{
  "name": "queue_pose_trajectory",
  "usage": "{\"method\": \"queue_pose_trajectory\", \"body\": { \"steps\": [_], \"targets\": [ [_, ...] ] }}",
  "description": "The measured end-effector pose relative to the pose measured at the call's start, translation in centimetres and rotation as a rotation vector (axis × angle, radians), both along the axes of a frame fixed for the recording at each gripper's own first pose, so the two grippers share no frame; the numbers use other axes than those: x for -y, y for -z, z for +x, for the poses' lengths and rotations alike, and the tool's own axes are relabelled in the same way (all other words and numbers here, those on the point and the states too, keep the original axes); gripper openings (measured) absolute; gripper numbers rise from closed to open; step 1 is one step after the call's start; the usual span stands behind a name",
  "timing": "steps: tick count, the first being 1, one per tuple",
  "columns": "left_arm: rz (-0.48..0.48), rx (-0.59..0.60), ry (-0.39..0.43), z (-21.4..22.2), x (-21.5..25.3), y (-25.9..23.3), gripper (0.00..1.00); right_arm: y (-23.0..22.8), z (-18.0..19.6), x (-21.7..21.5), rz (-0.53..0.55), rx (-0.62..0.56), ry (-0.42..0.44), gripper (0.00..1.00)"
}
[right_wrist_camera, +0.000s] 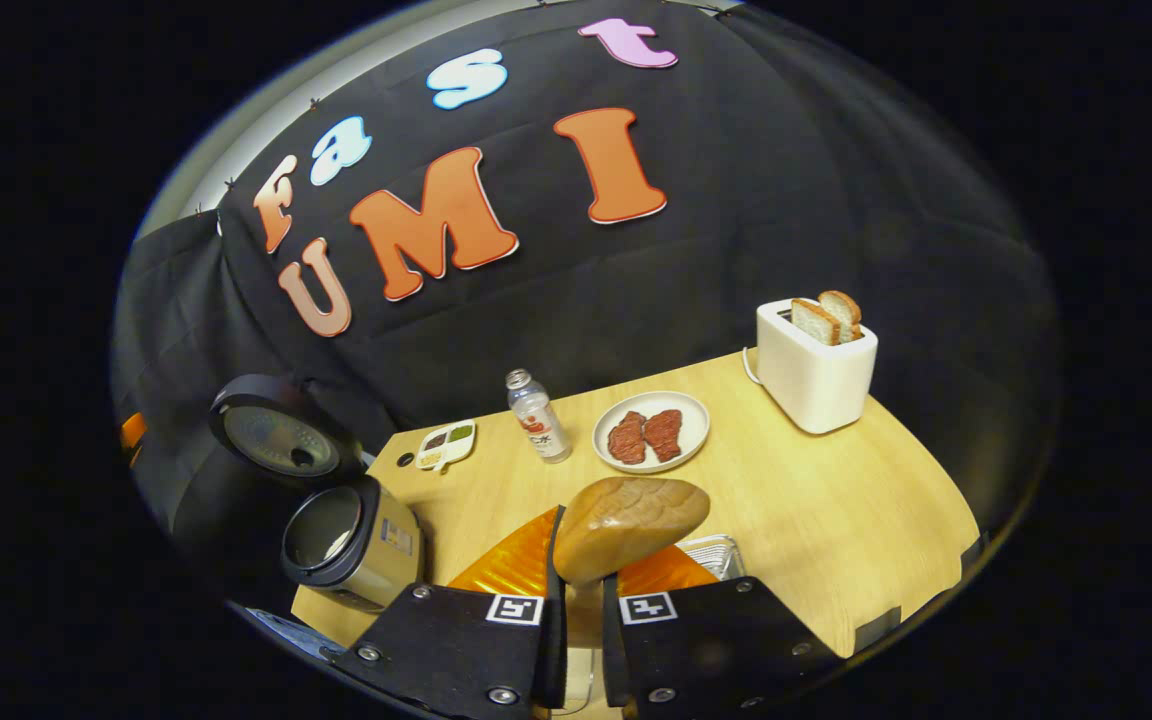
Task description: Close the left gripper, press the button to open the rice cooker; take a wooden spoon from the chopstick holder with the right hand, scoop a spoonful of rice and pour it into the rice cooker, then put the wooden spoon back into the chopstick holder.
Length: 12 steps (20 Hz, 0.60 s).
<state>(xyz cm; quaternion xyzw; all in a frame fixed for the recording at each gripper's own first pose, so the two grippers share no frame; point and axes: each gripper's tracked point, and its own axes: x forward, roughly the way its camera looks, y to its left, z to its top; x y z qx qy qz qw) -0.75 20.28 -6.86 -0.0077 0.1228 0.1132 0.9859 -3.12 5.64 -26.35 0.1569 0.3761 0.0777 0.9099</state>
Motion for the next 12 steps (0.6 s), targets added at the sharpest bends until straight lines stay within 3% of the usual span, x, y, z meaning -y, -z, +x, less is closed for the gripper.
{"method": "queue_pose_trajectory", "body": {
  "steps": [3,4,7,12],
  "targets": [
    [-0.016,-0.008,0.005,0.2,-0.8,0.8,0.99,0.2,-1.4,-3.1,-0.028,0.001,-0.100,0.14],
    [-0.016,-0.011,0.004,0.3,-1.1,1.0,0.92,0.5,-2.1,-4.2,-0.043,0.001,-0.136,0.14],
    [-0.015,-0.022,-0.006,0.1,-2.5,1.6,0.92,1.8,-3.2,-6.2,-0.107,-0.002,-0.220,0.14],
    [0.014,-0.038,-0.012,0.2,-4.8,1.8,0.92,5.3,-4.5,-7.6,-0.326,0.011,-0.359,0.14]
  ]
}}
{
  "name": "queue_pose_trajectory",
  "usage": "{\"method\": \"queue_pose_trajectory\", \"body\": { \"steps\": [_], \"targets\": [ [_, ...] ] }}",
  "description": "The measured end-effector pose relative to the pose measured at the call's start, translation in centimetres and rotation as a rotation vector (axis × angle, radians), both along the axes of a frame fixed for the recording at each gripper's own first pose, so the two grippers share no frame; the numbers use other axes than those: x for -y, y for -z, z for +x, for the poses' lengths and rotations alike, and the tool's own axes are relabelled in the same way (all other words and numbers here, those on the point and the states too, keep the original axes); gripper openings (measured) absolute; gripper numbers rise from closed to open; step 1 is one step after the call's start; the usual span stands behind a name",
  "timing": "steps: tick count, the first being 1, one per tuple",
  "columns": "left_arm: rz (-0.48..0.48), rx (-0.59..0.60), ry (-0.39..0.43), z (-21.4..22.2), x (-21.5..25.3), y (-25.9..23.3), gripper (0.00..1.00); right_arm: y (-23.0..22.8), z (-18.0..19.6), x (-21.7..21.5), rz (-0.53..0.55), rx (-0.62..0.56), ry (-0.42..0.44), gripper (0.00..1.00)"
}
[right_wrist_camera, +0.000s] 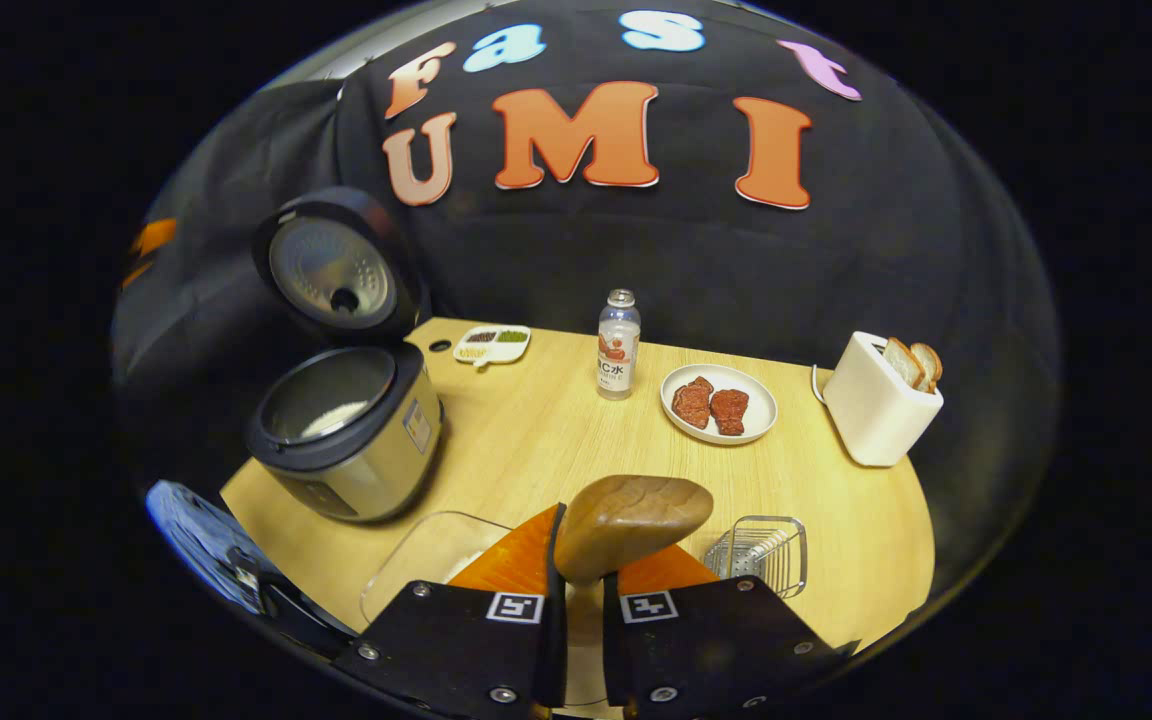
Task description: Close the left gripper, press the button to open the rice cooker; take a wooden spoon from the chopstick holder with the right hand, scoop a spoonful of rice and pour it into the rice cooker, then put the wooden spoon back into the chopstick holder.
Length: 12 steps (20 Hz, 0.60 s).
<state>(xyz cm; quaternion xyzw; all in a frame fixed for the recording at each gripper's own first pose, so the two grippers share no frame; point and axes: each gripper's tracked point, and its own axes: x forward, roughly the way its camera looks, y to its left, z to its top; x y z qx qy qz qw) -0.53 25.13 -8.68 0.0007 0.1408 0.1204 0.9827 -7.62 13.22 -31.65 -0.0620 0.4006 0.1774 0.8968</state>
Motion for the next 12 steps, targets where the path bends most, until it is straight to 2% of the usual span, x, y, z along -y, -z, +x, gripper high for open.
{"method": "queue_pose_trajectory", "body": {
  "steps": [1,2,12],
  "targets": [
    [0.009,0.000,-0.002,0.0,-0.3,0.1,0.92,0.5,-0.2,0.1,-0.045,0.008,-0.022,0.14],
    [0.014,-0.003,-0.004,0.1,-0.5,0.0,0.99,1.2,-0.4,-0.1,-0.086,0.021,-0.041,0.14],
    [0.005,-0.030,-0.031,-0.8,-1.8,1.2,0.99,5.3,-2.6,-2.2,-0.363,0.172,-0.212,0.14]
  ]
}}
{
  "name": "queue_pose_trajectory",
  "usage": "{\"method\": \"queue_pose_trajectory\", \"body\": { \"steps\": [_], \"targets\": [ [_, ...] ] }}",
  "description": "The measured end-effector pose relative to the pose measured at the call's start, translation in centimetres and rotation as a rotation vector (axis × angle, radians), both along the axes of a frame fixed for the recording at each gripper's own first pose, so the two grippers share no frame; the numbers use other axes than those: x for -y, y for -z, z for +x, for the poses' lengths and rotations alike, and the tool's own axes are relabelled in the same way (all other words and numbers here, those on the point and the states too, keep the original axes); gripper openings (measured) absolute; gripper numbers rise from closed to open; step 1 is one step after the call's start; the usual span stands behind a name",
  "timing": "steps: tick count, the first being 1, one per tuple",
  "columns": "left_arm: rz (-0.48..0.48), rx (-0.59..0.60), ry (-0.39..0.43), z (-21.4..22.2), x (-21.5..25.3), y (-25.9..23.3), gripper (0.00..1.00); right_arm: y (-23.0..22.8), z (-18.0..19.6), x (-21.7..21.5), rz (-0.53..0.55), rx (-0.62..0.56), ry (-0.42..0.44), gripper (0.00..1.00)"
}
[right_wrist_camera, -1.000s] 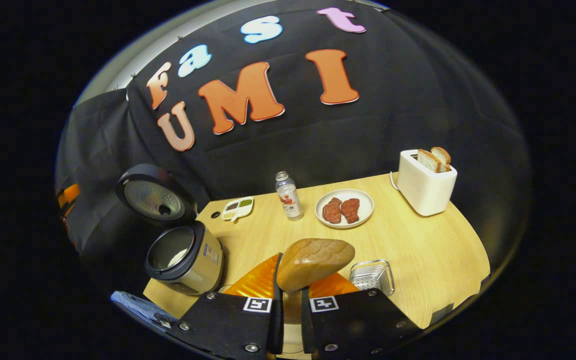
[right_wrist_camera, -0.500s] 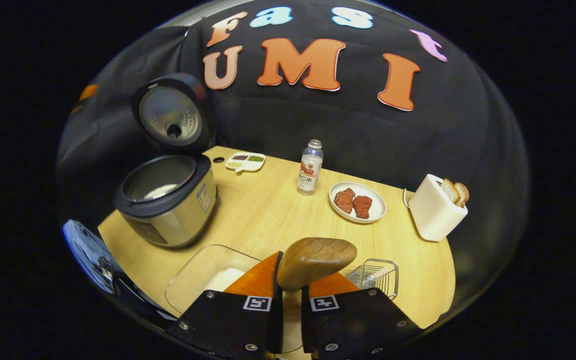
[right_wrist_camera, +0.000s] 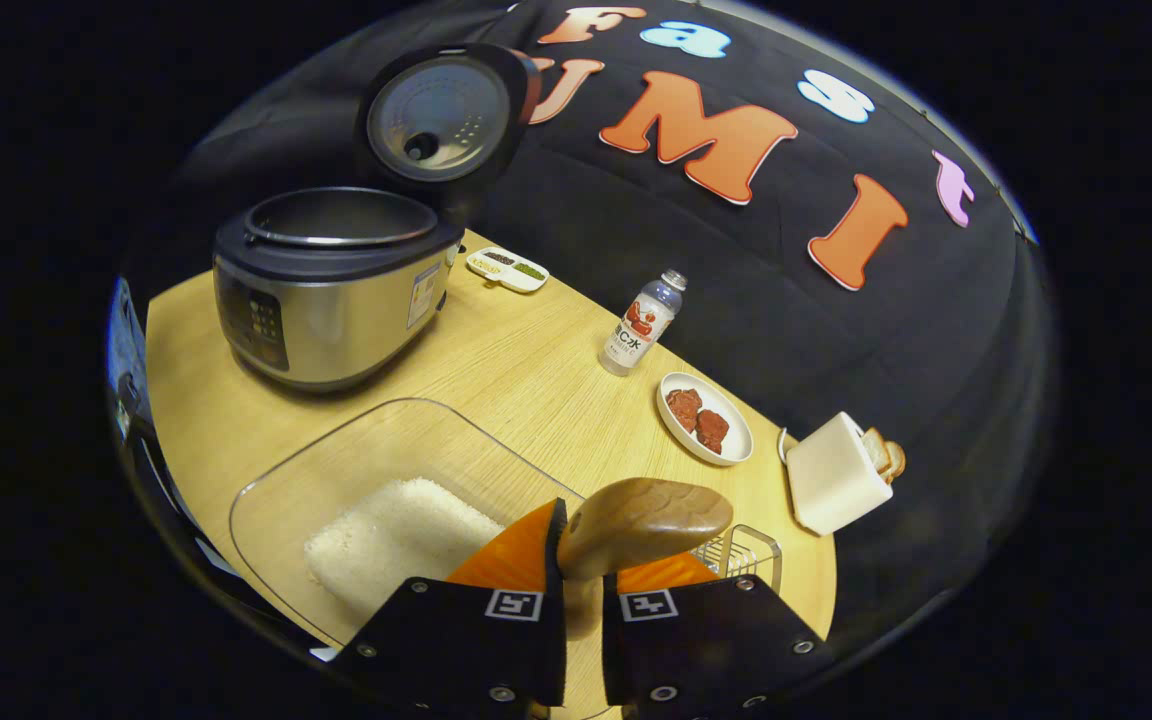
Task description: Close the left gripper, press the button to open the rice cooker; take a wooden spoon from the chopstick holder with the right hand, scoop a spoonful of rice and pour it into the rice cooker, then put the wooden spoon back into the chopstick holder.
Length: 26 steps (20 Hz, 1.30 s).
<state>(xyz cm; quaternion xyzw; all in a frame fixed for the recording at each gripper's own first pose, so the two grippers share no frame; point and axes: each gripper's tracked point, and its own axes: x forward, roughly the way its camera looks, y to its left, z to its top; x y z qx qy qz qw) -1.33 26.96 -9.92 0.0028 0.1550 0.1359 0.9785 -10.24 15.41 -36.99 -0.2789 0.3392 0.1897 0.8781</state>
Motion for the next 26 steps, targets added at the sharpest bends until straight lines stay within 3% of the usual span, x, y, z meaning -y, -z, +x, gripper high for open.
{"method": "queue_pose_trajectory", "body": {
  "steps": [3,9,17,26],
  "targets": [
    [0.003,-0.006,0.002,0.1,0.0,0.1,0.99,0.6,-0.8,-1.0,-0.003,0.017,-0.023,0.14],
    [-0.013,-0.018,0.009,0.3,0.3,0.9,0.99,1.3,-0.6,-1.2,0.096,0.000,0.068,0.14],
    [-0.043,-0.045,0.023,0.6,0.3,2.1,0.99,0.1,0.2,0.6,0.349,-0.004,0.330,0.14],
    [-0.035,-0.061,0.089,2.4,1.5,2.7,1.00,-0.5,-1.1,-4.3,0.696,-0.113,0.434,0.14]
  ]
}}
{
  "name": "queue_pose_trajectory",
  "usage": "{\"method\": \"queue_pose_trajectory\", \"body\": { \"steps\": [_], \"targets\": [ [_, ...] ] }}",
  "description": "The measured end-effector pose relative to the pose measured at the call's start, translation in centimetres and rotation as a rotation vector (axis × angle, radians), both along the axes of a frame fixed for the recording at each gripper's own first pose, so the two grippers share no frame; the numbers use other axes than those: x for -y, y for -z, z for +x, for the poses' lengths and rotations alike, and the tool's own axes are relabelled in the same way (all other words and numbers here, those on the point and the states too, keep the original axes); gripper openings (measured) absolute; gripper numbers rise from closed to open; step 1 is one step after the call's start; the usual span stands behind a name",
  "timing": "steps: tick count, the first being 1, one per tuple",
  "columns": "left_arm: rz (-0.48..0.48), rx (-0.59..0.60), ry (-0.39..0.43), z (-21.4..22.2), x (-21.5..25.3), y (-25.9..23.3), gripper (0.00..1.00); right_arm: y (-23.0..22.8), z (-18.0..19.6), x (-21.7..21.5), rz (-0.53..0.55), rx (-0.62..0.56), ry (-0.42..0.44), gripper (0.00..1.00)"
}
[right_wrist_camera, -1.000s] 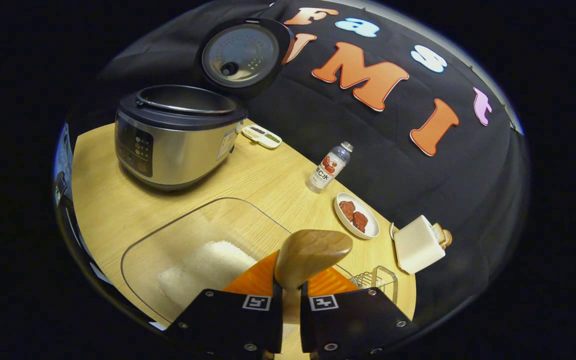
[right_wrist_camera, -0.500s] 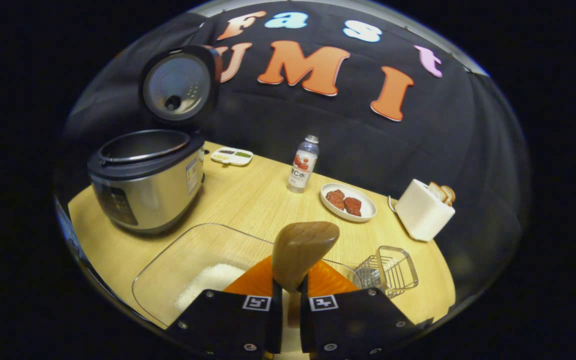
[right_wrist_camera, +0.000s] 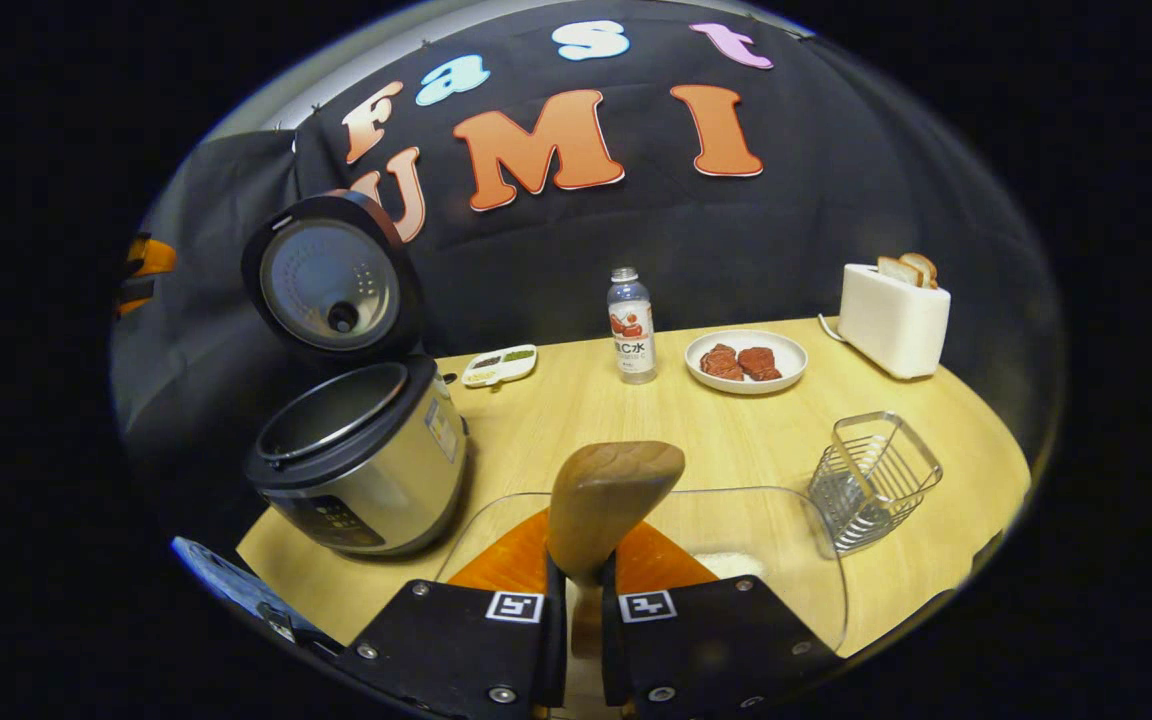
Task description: Close the left gripper, press the button to open the rice cooker; take a wooden spoon from the chopstick holder with the right hand, scoop a spoonful of rice and pour it into the rice cooker, then put the wooden spoon back into the chopstick holder.
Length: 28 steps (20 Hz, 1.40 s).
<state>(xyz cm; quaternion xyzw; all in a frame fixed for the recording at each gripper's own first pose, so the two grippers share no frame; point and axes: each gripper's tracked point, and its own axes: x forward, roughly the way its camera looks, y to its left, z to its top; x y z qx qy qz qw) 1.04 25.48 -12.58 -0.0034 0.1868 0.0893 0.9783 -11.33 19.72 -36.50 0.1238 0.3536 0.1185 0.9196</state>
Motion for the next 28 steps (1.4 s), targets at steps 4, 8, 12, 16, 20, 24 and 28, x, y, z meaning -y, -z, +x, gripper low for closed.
{"method": "queue_pose_trajectory", "body": {
  "steps": [4,8,12,16,20,24,28],
  "targets": [
    [0.014,-0.007,0.025,0.1,0.0,0.1,0.99,0.5,0.1,-0.6,0.092,-0.047,0.067,0.14],
    [0.015,-0.015,0.037,0.2,0.0,0.4,0.99,1.2,0.4,0.1,0.191,-0.105,0.163,0.13],
    [0.018,-0.023,0.048,0.2,0.2,0.6,0.99,1.8,0.6,0.6,0.284,-0.162,0.234,0.14],
    [0.020,-0.020,0.058,0.3,0.6,0.3,1.00,2.6,0.5,1.1,0.369,-0.228,0.299,0.13],
    [0.014,-0.018,0.057,0.3,0.8,0.3,1.00,2.3,0.8,1.7,0.485,-0.259,0.345,0.13],
    [0.011,-0.016,0.057,0.3,1.1,0.3,0.92,1.6,1.6,2.8,0.593,-0.271,0.384,0.13],
    [0.009,-0.010,0.056,0.5,1.5,0.0,1.00,0.5,1.8,4.1,0.656,-0.266,0.396,0.13]
  ]
}}
